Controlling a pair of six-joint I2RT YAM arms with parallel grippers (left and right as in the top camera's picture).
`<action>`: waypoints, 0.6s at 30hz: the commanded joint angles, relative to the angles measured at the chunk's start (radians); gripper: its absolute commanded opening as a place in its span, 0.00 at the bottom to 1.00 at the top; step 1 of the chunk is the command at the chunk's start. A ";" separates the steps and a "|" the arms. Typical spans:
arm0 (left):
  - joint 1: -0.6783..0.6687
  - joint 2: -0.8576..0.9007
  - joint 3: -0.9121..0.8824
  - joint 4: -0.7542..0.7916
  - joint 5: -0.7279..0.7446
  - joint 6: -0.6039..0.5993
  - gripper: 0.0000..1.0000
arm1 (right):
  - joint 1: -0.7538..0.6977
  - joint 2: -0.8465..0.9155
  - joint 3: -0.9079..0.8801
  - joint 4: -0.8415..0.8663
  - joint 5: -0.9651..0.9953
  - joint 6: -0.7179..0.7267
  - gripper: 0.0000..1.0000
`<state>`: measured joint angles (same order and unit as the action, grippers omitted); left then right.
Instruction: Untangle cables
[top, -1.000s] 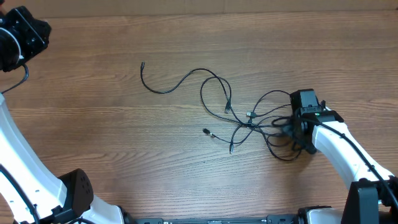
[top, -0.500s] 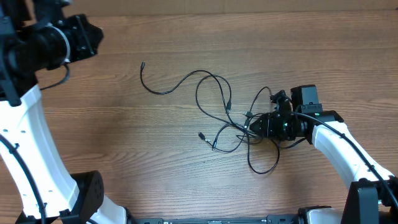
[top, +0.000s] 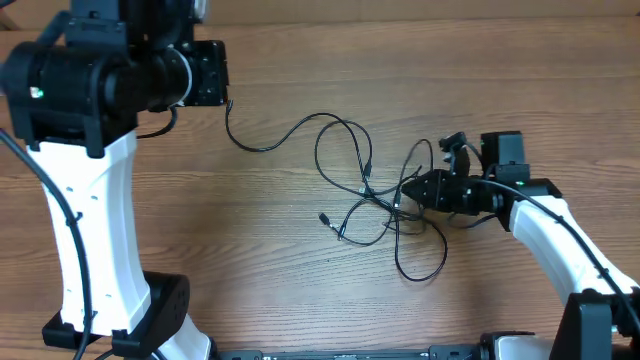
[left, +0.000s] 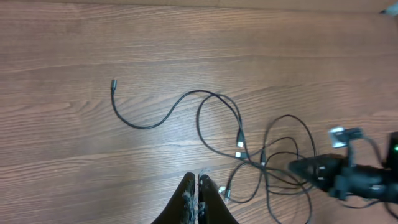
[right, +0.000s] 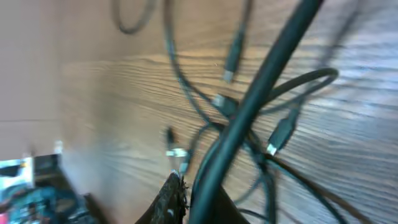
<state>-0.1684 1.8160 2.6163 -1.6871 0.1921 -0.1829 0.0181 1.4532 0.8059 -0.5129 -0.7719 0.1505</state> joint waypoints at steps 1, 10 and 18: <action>-0.032 0.000 -0.025 -0.003 -0.089 0.002 0.04 | -0.015 -0.084 0.050 0.008 -0.210 -0.055 0.09; -0.051 -0.073 -0.393 -0.003 -0.175 -0.070 0.05 | -0.014 -0.233 0.055 -0.091 -0.049 -0.055 0.06; -0.070 -0.189 -0.776 0.046 -0.212 -0.196 0.05 | -0.014 -0.357 0.055 -0.175 0.332 0.079 0.04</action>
<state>-0.2169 1.7027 1.9522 -1.6745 0.0010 -0.3084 0.0067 1.1549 0.8360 -0.6815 -0.6781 0.1310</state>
